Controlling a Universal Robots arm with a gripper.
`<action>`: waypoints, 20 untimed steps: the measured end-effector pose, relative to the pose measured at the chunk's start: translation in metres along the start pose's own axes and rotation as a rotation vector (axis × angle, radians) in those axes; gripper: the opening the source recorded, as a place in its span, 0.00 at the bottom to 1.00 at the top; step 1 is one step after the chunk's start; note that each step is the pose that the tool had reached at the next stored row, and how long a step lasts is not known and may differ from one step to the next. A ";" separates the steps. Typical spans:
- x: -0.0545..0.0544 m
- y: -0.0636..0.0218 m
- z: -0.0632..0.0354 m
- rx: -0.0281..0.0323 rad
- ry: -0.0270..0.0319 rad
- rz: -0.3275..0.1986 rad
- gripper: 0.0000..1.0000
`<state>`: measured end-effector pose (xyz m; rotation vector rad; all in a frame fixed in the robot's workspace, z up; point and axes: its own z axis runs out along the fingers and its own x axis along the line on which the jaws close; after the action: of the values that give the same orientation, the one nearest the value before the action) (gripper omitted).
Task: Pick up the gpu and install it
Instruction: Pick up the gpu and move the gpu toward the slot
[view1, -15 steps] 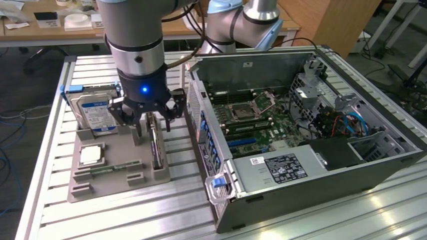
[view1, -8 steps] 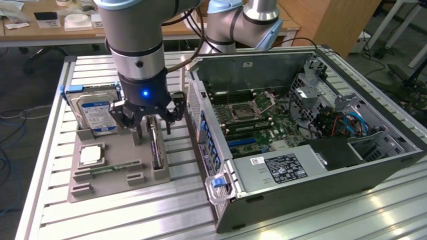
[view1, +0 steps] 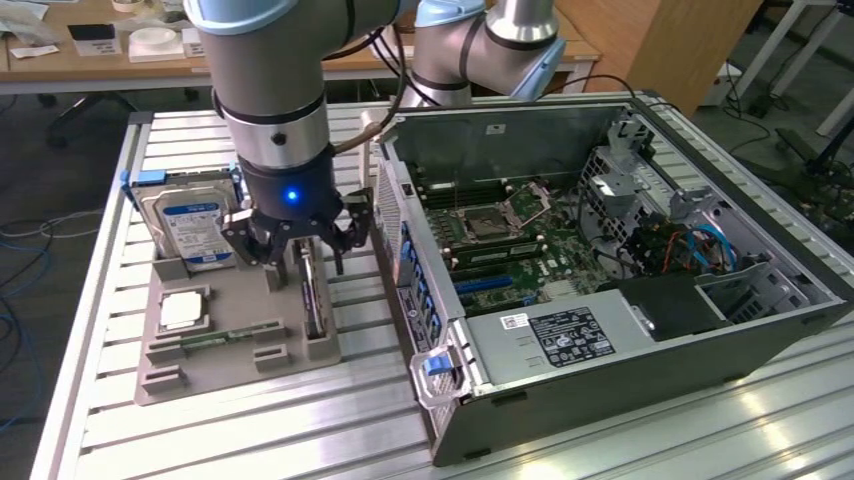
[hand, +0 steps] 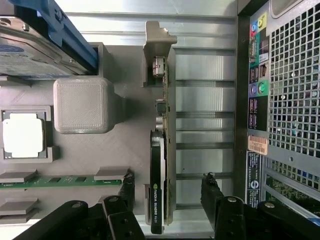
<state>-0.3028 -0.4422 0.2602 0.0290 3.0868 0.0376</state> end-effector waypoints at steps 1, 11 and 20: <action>0.000 0.0001 0.0011 0.0011 -0.0004 0.000 0.65; 0.001 0.0058 0.0133 0.0126 -0.0006 -0.001 0.65; 0.003 0.0083 0.0292 0.0180 -0.0007 -0.001 0.65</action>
<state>-0.3044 -0.4331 0.2310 0.0282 3.0865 0.0097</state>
